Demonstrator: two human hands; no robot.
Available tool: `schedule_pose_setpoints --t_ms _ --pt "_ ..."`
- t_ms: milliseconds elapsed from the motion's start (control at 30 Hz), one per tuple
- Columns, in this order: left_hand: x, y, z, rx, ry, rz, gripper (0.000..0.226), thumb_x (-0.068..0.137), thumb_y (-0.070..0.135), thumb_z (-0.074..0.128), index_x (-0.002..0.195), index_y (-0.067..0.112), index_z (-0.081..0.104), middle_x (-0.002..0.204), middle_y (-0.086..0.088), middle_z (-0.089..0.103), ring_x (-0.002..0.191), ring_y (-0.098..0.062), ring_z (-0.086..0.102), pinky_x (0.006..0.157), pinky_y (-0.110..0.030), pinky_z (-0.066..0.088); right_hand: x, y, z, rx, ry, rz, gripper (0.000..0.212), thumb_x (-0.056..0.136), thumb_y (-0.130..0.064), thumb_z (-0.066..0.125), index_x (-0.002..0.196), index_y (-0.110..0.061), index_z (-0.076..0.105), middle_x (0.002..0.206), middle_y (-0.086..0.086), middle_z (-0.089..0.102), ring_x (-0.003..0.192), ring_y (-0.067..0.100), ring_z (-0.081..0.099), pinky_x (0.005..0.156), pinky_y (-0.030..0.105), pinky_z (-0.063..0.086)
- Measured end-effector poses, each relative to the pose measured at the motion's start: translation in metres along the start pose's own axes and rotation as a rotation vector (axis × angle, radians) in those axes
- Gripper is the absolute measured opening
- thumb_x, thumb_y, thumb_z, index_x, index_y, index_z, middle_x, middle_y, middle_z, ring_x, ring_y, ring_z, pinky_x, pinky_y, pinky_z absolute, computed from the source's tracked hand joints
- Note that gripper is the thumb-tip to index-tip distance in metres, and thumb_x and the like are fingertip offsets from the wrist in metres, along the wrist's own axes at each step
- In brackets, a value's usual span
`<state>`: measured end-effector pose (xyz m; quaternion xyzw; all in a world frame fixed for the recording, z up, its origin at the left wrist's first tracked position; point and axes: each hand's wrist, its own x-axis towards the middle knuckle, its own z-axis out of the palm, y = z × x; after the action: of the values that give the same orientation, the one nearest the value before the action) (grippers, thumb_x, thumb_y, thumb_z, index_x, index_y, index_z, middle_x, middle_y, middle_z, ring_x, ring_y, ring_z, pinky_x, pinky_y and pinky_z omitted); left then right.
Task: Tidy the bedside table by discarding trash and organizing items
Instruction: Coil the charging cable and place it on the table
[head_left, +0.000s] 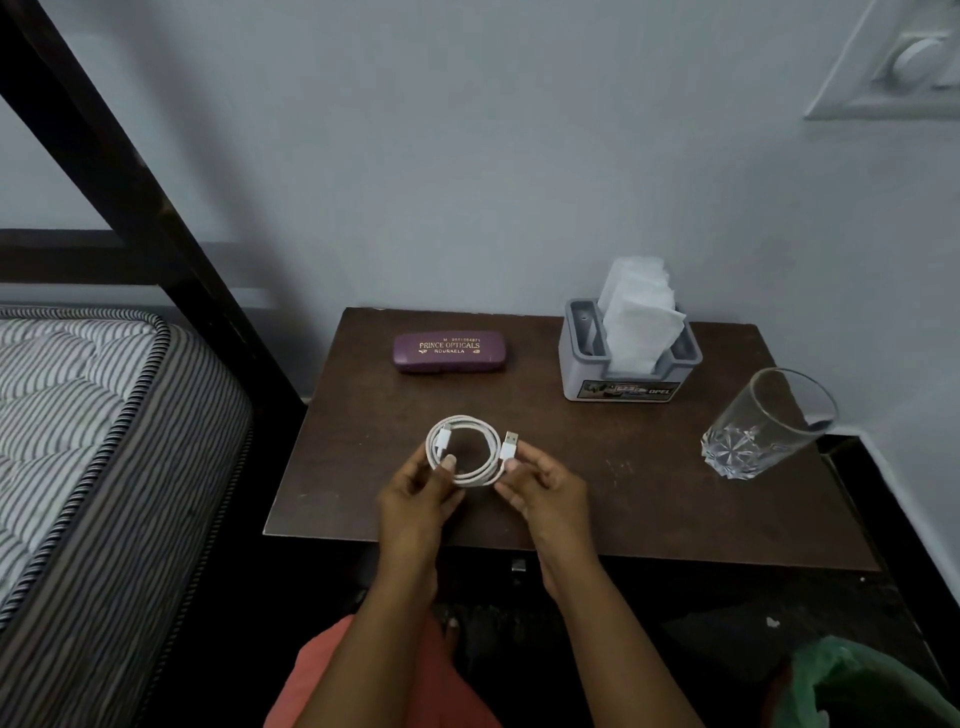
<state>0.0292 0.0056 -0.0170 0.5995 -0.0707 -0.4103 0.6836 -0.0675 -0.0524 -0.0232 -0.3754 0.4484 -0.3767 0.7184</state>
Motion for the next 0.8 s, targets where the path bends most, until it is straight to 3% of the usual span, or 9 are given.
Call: schedule_pose_setpoints --t_ms 233,367,500,667,800 --pt "0.025 -0.006 -0.009 0.168 0.115 0.011 0.035 0.086 -0.002 0.059 0.12 0.001 0.059 0.093 -0.007 0.066 0.075 -0.011 0.061 0.059 -0.01 0.053 0.025 0.013 0.01 -0.181 0.086 -0.032 0.019 0.086 0.002 0.059 0.104 -0.002 0.061 0.091 0.016 0.067 0.077 0.018 0.065 0.062 0.014 0.055" --pt "0.039 -0.011 -0.014 0.316 0.162 -0.003 0.028 0.084 -0.001 0.062 0.111 0.002 0.065 0.087 -0.009 0.067 0.07 -0.014 0.063 0.072 -0.029 0.057 0.033 0.016 0.016 -0.257 0.109 -0.073 0.011 0.085 0.001 0.061 0.092 -0.008 0.06 0.085 0.012 0.067 0.069 0.011 0.064 0.059 0.016 0.055" --pt "0.04 -0.007 -0.016 0.221 0.114 -0.074 0.03 0.085 -0.005 0.057 0.114 0.001 0.062 0.093 -0.014 0.066 0.072 -0.015 0.063 0.059 -0.014 0.056 0.035 0.015 0.019 -0.174 0.172 -0.042 0.016 0.086 0.003 0.058 0.091 -0.011 0.053 0.084 0.01 0.066 0.069 0.012 0.063 0.061 0.018 0.055" --pt "0.039 -0.008 -0.013 0.248 0.106 -0.062 0.034 0.086 -0.007 0.056 0.119 -0.002 0.059 0.098 -0.014 0.065 0.072 -0.015 0.062 0.055 -0.012 0.054 0.039 0.017 0.02 -0.311 0.137 -0.016 0.023 0.09 -0.001 0.053 0.076 -0.018 0.06 0.089 0.015 0.068 0.072 0.017 0.064 0.06 0.018 0.054" --pt "0.038 -0.008 -0.013 0.263 0.11 -0.046 0.034 0.086 -0.006 0.056 0.119 0.0 0.06 0.098 -0.014 0.066 0.072 -0.015 0.063 0.056 -0.013 0.054 0.038 0.015 0.02 -0.305 0.093 0.048 0.005 0.085 -0.021 0.064 0.084 -0.017 0.067 0.089 0.008 0.072 0.081 0.019 0.068 0.074 0.031 0.056"
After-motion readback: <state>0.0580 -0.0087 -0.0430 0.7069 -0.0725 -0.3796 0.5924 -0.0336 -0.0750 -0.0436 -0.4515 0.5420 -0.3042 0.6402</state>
